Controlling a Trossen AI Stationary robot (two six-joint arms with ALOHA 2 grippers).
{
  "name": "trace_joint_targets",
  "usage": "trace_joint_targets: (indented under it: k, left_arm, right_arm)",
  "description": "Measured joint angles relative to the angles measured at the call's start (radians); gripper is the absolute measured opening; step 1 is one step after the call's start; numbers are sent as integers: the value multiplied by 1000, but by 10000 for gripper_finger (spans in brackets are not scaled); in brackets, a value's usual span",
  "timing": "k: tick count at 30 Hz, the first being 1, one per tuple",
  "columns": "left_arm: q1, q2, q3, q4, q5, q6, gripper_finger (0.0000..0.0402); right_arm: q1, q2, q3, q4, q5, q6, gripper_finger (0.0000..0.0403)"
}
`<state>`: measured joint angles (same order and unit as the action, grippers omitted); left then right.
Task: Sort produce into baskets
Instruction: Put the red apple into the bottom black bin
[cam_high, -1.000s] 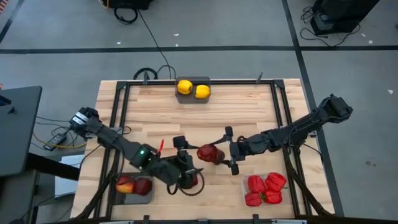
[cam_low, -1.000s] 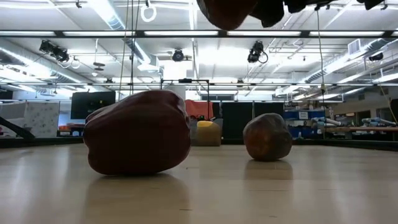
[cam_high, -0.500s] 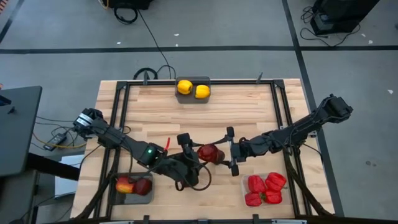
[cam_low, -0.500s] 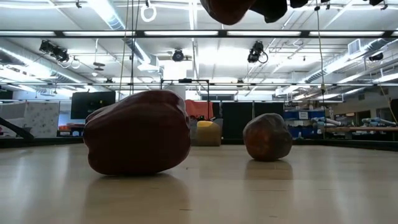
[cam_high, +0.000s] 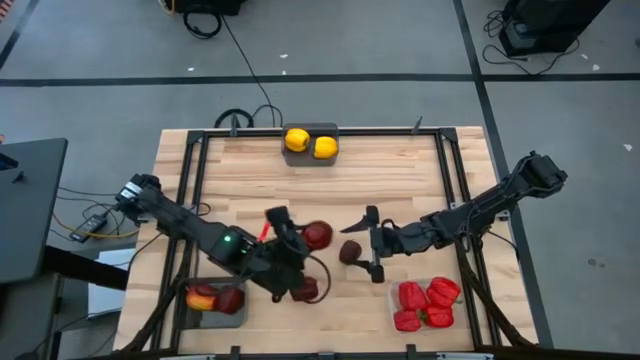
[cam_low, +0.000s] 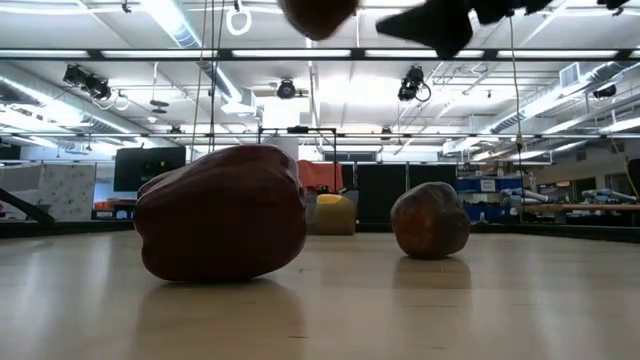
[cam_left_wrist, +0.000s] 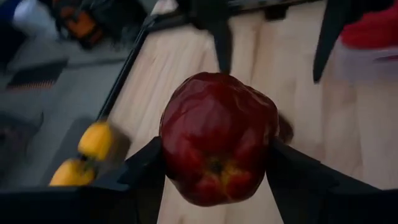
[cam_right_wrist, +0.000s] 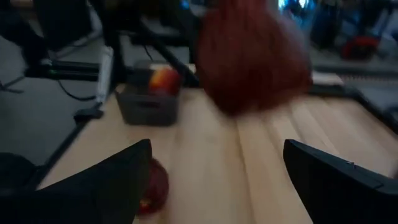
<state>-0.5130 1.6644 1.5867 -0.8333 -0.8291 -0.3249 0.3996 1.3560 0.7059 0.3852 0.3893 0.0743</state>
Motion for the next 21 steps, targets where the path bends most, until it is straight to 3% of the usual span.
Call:
trace_joint_targets:
  k: [4, 10, 18, 21]
  left_arm:
    - [-41, 1, 91, -306, 62, -194, 240]
    - [-112, 1, 113, -605, 353, -493, 245]
    - [-271, 2, 8, -597, 699, -827, 246]
    - [-340, 4, -24, -544, 756, -937, 247]
  right_arm:
    - [-3, 0, 0, -109, 75, 114, 367]
    - [-2, 0, -1, -205, 85, 208, 357]
    - [11, 0, -1, -196, 81, 213, 350]
    - [21, 0, -1, -188, 57, 183, 350]
